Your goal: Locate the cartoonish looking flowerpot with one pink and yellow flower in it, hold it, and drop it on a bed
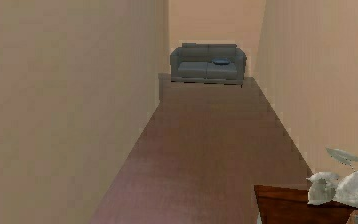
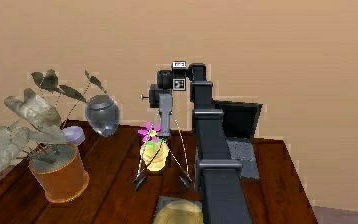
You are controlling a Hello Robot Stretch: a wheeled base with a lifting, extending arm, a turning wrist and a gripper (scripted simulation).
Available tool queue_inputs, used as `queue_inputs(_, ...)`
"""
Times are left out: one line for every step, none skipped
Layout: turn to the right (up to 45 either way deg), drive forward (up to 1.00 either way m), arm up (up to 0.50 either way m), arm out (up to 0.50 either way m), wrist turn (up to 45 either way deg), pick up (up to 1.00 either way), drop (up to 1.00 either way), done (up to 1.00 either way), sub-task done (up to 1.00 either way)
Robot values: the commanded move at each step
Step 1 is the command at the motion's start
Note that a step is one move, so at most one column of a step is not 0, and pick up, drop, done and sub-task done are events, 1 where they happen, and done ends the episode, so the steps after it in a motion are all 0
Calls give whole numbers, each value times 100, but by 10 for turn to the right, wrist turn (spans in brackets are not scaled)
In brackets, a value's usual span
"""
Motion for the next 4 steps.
queue_inputs(0, 0, 0, 0, 450, 0, 0, 0, 0)
queue_inputs(0, 0, 0, 0, 450, 0, 0, 0, 0)
queue_inputs(0, 0, 0, 0, 450, 0, 0, 0, 0)
queue_inputs(0, 0, 0, 0, 180, 0, 0, 0, 0)
